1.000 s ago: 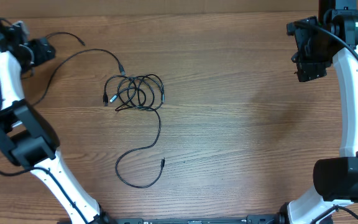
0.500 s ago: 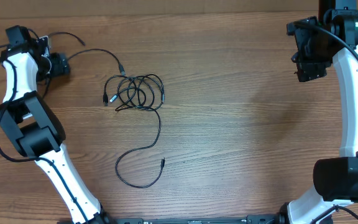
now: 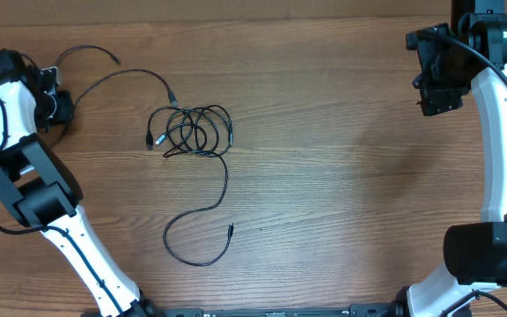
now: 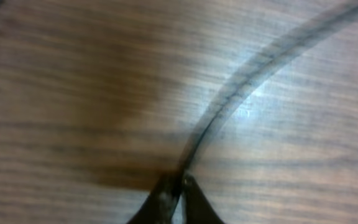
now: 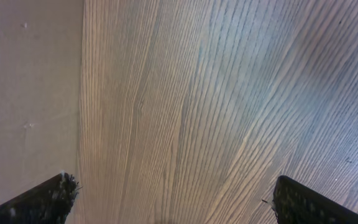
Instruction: Untangle cables
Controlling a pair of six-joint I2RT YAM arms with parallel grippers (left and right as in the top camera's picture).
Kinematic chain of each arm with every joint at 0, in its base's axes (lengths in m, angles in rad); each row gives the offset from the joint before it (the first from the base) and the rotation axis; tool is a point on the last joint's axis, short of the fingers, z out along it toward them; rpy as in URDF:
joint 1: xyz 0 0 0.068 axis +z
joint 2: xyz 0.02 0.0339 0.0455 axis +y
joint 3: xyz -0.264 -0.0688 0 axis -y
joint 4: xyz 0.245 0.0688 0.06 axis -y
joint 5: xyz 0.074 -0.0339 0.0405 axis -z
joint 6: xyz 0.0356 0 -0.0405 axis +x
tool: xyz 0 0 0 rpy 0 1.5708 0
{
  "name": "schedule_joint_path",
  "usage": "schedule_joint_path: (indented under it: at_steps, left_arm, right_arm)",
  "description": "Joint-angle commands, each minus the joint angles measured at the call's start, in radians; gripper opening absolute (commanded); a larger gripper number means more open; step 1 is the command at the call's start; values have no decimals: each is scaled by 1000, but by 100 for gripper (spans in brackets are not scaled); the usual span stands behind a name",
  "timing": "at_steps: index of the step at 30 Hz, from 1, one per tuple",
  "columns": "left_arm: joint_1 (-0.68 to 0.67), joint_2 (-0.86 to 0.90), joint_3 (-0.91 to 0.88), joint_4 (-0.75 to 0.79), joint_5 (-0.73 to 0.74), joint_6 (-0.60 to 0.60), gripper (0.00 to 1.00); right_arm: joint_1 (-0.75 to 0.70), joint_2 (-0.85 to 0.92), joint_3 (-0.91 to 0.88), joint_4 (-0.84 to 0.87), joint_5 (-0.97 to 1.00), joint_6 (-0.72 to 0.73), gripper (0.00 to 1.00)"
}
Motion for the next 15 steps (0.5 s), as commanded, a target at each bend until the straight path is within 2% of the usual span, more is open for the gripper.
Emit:
schedule_joint_path:
  at_steps: [1,6,12,15]
  left_arm:
    - [11,106,-46,-45,1,-37,4]
    - [17,90,-29,-39,0,-128,4]
    - [31,72,129,-42,1,-459,4]
    - [44,64,230,-60,3,-565,4]
  right_arm:
    - [-1,-30,2,2,14,-3,100]
    - [-1,-30,2,2,14,-3,100]
    - [-1,-30,2,2,14,-3,100]
    - [-1,-30,2,2,13,-3,100]
